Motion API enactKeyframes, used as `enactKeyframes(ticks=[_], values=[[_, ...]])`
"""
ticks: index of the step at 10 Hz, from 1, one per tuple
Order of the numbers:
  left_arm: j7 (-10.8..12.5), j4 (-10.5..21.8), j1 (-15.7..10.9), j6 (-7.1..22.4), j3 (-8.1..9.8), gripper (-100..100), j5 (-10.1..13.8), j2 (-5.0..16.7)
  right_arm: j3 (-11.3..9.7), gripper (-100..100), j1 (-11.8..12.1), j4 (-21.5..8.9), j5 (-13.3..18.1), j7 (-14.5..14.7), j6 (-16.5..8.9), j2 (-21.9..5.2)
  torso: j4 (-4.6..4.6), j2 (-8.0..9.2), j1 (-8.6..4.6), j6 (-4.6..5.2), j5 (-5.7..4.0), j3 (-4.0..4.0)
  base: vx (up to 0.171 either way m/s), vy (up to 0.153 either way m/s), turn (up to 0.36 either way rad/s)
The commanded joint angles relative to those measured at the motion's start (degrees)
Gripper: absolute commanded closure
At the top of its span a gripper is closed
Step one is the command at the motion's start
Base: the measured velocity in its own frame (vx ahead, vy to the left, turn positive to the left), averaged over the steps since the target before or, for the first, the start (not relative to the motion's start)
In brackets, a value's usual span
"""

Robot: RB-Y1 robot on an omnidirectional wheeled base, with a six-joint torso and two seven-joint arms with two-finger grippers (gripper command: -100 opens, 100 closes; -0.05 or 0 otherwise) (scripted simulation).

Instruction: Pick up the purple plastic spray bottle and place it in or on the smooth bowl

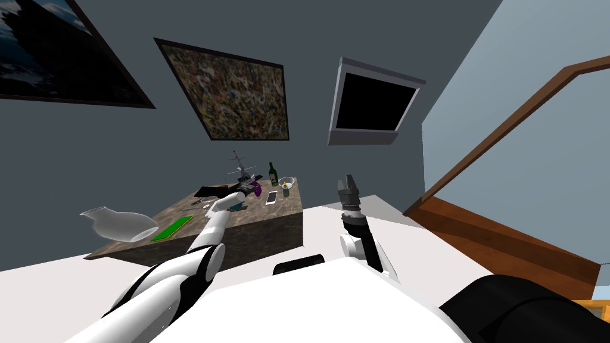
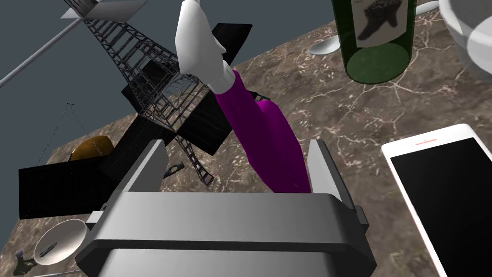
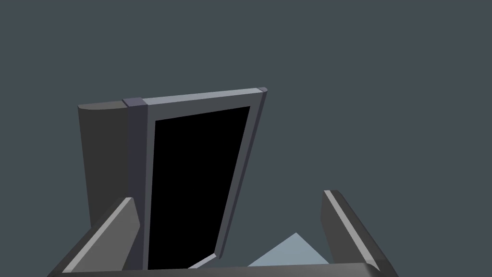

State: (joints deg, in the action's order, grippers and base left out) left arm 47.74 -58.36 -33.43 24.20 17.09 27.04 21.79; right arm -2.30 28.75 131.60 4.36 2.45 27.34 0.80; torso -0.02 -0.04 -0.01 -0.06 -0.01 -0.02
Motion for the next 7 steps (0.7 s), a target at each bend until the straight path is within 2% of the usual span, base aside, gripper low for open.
enactKeyframes(ticks=[1, 2, 3, 5, 6, 7], values=[[1.0, 2.9, -1.7, 1.3, 1.26, -100, 1.8, 0.5, 0.0, 0, 0.0, 0.0, 0.0, 0.0, 0.0, 0.0, 0.0, 0.0, 0.0, 0.0, 0.0, 0.0, 0.023, -0.019, 0.018], [1.8, 4.6, -3.0, 2.4, 2.33, -100, 3.3, 0.8, 0.0, 0, 0.0, 0.0, 0.0, 0.0, 0.0, 0.0, 0.0, -0.01, -0.01, 0.0, 0.0, -0.01, 0.044, -0.022, 0.029], [1.8, 5.3, -3.0, 2.4, 2.33, -100, 3.3, 0.8, 0.0, 0, 0.0, 0.0, 0.0, 0.0, 0.0, 0.0, -0.01, -0.07, -0.02, 0.0, -0.01, -0.04, 0.035, -0.019, 0.011], [3.2, 8.7, -5.1, 4.3, 4.25, -100, 6.0, 1.4, 0.0, 0, 0.0, 0.0, 0.0, 0.0, 0.0, 0.0, -0.01, -0.04, 0.0, 0.0, 0.0, -0.02, 0.03, -0.018, 0.023], [3.2, 9.1, -5.1, 4.3, 4.25, -100, 6.0, 1.4, 0.0, 0, 0.0, 0.0, 0.0, 0.0, 0.0, 0.0, -0.01, -0.05, -0.01, 0.0, 0.0, -0.03, 0.029, -0.014, 0.01], [3.7, 10.6, -6.0, 5.1, 5.09, -100, 7.2, 1.7, 0.0, 0, 0.0, 0.0, 0.0, 0.0, 0.0, 0.0, -0.01, -0.04, 0.01, 0.0, 0.0, -0.02, 0.029, -0.009, 0.009]])
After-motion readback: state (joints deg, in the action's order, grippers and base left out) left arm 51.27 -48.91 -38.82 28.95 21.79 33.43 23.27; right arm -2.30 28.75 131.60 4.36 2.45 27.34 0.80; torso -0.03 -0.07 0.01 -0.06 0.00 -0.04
